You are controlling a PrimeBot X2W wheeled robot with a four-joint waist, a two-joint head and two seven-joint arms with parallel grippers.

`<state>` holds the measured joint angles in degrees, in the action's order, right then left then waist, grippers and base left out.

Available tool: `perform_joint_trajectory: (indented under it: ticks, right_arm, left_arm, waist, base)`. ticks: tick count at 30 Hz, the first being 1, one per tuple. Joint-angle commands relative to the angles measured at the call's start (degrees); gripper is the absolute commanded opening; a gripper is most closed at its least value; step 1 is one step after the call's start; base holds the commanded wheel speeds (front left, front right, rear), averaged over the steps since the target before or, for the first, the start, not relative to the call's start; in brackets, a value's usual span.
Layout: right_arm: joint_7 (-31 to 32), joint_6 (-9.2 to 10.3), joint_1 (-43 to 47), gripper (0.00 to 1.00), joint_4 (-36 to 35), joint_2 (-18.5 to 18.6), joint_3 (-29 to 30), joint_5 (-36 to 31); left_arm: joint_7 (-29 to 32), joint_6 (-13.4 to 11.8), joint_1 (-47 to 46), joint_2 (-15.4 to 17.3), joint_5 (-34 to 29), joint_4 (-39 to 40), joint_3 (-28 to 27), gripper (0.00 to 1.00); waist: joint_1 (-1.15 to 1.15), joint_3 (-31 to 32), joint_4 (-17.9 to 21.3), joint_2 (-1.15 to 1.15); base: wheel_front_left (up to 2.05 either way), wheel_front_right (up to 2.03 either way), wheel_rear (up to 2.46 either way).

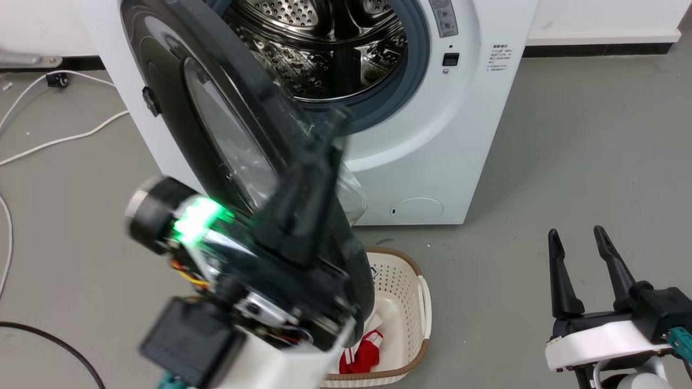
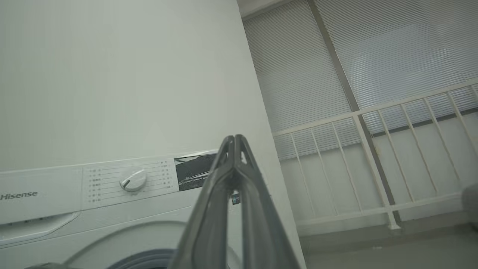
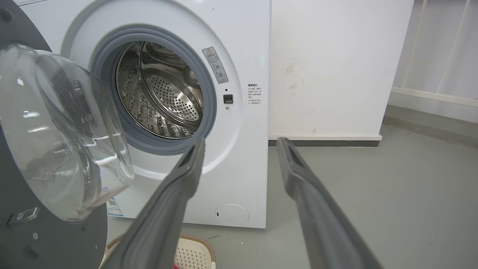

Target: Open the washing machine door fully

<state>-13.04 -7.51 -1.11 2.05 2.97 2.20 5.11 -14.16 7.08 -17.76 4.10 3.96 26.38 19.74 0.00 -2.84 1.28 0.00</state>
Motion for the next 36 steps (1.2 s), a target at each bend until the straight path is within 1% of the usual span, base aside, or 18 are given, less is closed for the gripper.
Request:
perform_joint_trajectory:
  ticks: [1, 5, 11, 16, 21, 27, 36]
  right_arm:
    - [0.04, 0.04, -0.17, 1.0, 0.17, -0.19, -0.14, 0.52]
    - [0.21, 0.04, 0.23, 1.0, 0.47, -0.18, -0.18, 0.77]
    - [0.4, 0.04, 1.22, 1.0, 0.6, -0.18, 0.05, 1.15]
    - [0.68, 0.04, 1.05, 1.0, 0.54, -0.18, -0.19, 1.43]
    - [0.78, 0.04, 0.21, 1.0, 0.72, -0.18, -0.88, 1.57]
    - [0.81, 0.04, -0.28, 1.0, 1.25, -0.17, -1.32, 2.2]
    - [0.7, 0.04, -0.94, 1.0, 2.2, -0.17, -1.52, 2.69]
  left_arm:
    - [0.69, 0.19, 1.34, 0.4, 0.52, -0.38, 0.85, 0.0]
    - [4.31, 0.2, 5.99, 0.78, 3.74, -1.6, 5.31, 0.0]
    - [11.16, -0.47, 14.52, 1.57, 8.16, -5.52, 7.59, 0.0]
    - [14.53, -0.42, 16.95, 1.83, 8.83, -10.05, 10.01, 0.0]
    - [14.01, -1.26, 15.21, 0.92, 8.27, -15.6, 11.32, 0.0]
    - [11.46, -3.43, 11.86, -0.25, 8.13, -22.42, 11.03, 0.0]
    - [8.18, -6.98, 7.4, -0.6, 9.87, -29.85, 10.07, 0.0]
  waist:
    - [0.0, 0.08, 0.13, 0.0]
    - [0.0, 0.35, 0.47, 0.0]
    - [0.0, 0.75, 0.04, 0.0]
    - [0.0, 0.56, -0.64, 0.0]
    - [0.0, -0.05, -0.42, 0.0]
    - [0.0, -0.86, 0.41, 0.0]
    - [0.0, -1.49, 1.06, 0.0]
  base:
    - [0.0, 0.0, 0.0]
    - [0.0, 0.0, 0.0]
    - [0.0, 0.0, 0.0]
    - [0.0, 0.0, 0.0]
    - [0.0, 0.0, 0.0]
    - [0.0, 0.0, 0.0]
    - [0.0, 0.0, 0.0]
